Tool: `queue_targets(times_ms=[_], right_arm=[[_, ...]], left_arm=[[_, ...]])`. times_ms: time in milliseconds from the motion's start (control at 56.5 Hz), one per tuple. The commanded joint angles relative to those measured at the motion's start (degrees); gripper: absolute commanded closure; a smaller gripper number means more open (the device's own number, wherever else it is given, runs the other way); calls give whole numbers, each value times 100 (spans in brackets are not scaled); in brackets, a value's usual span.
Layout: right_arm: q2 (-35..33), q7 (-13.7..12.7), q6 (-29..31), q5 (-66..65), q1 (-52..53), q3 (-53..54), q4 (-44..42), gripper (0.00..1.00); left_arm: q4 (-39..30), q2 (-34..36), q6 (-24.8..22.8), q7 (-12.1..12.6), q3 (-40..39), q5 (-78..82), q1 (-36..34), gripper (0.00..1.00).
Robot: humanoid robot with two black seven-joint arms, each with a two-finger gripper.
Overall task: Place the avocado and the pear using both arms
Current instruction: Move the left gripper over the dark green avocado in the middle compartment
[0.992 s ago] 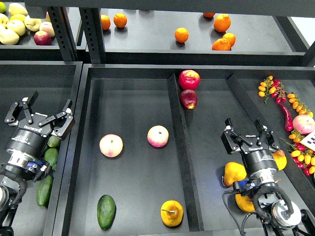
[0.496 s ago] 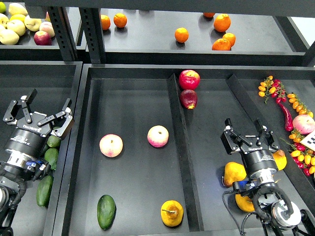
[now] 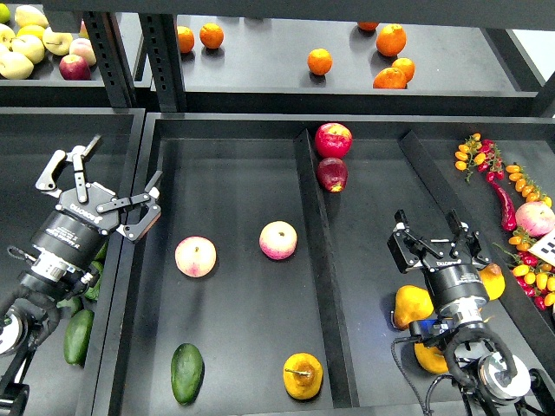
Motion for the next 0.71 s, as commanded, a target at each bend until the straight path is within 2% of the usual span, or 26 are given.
queue_targets(times_ms=[0,71,89,248,390,691], right_arm=[[0,0,34,1,20,8,0,0],[0,0,34,1,55,34,0,0],[0,0,34,1,72,34,8,0],[0,0,25,9,134,34,26,0],[0,0,-27,1,213,34,26,0],[0,0,-414,-8,459,8,26,0]], left_arm=[[-51,583,0,492,374,45,-82,0],[-42,970,0,492,603,80,-91,0],[-42,1266,0,492,803,107,-152,0],[-42,2024,0,492,1235,300,-241,0],[-60,2842,0,492,1999,511,-697,0],[-86,3185,0,492,3133,994,-1786,0]])
